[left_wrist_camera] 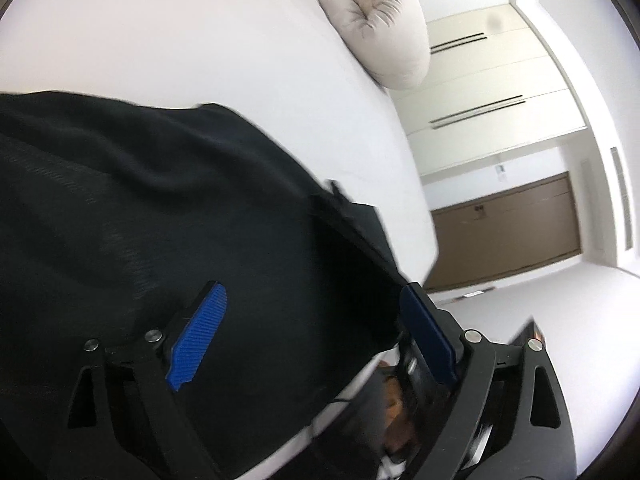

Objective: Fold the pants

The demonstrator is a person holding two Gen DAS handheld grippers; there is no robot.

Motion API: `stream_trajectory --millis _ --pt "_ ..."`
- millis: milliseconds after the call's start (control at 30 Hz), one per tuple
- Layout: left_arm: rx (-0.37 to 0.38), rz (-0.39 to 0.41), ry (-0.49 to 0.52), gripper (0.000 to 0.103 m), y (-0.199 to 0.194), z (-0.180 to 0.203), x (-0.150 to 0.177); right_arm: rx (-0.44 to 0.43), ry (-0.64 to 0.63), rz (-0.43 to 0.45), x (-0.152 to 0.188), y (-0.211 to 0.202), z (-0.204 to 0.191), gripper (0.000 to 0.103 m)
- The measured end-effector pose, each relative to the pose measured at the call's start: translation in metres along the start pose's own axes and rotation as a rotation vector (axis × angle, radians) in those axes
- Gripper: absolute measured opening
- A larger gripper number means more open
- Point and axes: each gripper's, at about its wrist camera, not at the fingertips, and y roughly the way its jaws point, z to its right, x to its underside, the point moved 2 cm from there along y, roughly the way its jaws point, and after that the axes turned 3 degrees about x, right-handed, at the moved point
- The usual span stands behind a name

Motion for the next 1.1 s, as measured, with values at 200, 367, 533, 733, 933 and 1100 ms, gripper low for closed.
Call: stream_trajectory --millis 200,367,533,733,933,1100 --pt "-0.001 -0.118 -0.041 0.090 0.025 0.005 -0.024 -0.060 -0.105 0.033 -0.013 -0.014 -0.063 0.011" --pt "-0.048 -0.183 0.015 0.018 0.024 0.004 -0.033 -0.094 -0.208 0.048 -0.018 -0.019 -0.097 0.010" --pt "-0.069 -0.174 0.084 0.007 0.003 0.010 -0.043 -0.098 -0.255 0.066 -0.031 -0.022 -0.112 0.011" --pt "-0.116 -0.159 0.078 0.007 -0.013 -0.006 -0.041 -0.119 -0.314 0.047 -0.037 -0.011 -0.133 0.011" --pt "-0.183 -0.151 0.019 0.007 -0.008 -0.048 -0.033 -0.177 -0.355 -0.055 -0.019 0.021 -0.162 0.012" --pt "-0.211 -0.106 -0.005 0.009 -0.019 -0.057 -0.027 -0.279 -0.292 -0.113 -0.021 0.028 -0.158 0.039"
